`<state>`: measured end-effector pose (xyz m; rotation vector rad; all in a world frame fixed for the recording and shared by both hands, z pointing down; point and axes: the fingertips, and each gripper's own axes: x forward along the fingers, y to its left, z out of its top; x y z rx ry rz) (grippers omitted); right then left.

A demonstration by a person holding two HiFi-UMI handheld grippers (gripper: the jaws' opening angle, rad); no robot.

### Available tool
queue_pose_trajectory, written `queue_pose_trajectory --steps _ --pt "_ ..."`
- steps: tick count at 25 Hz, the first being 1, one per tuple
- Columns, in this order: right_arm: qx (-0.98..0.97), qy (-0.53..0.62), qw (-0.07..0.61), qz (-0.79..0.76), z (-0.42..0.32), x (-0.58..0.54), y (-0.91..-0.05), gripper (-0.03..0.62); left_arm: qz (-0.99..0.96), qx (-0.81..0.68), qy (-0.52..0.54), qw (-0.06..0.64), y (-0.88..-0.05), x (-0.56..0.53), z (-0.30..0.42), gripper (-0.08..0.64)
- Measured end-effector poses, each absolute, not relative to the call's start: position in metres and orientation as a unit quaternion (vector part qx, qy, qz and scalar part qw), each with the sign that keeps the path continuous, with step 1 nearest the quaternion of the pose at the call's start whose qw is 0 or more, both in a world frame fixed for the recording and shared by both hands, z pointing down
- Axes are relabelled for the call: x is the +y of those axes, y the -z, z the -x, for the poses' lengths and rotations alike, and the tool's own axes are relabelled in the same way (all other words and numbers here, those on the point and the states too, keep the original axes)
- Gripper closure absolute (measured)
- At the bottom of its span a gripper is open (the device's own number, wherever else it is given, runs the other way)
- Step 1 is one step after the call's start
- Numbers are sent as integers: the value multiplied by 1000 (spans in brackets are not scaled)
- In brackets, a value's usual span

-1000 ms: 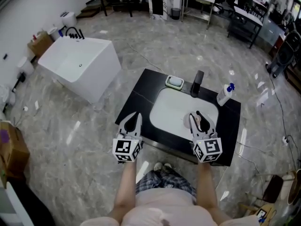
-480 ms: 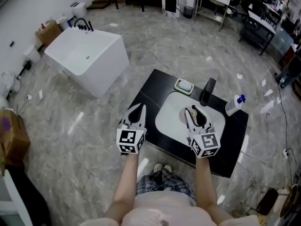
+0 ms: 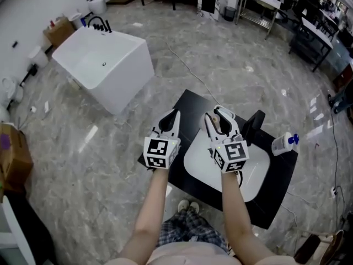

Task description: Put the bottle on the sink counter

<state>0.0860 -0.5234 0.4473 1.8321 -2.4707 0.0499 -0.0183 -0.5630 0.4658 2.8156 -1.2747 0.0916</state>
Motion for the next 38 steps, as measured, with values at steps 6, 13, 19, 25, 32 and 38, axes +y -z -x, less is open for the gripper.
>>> queue_pose_trajectory --steps 6,13,19,25,32,38 --pt "-814 -14 42 -579 -80 -615 -479 456 -902 -429 -26 35 -492 -643 6 532" --pt "-812 -40 62 -579 -77 -686 -554 456 -900 -431 -46 54 -553 -694 -9 531" --pt "-807 -58 88 -581 -81 -717 -619 456 -891 -441 -62 89 -619 -727 -10 532" --pt "-795 -77 98 -594 -89 -724 -647 454 -888 -441 -72 107 -645 -737 -6 532" --pt "-796 -68 116 -590 -84 -726 -651 449 -889 -441 -76 96 -645 -738 -5 532" --pt "-795 -66 119 -590 -84 -726 -649 448 -889 -441 -77 94 -644 -738 -1 532"
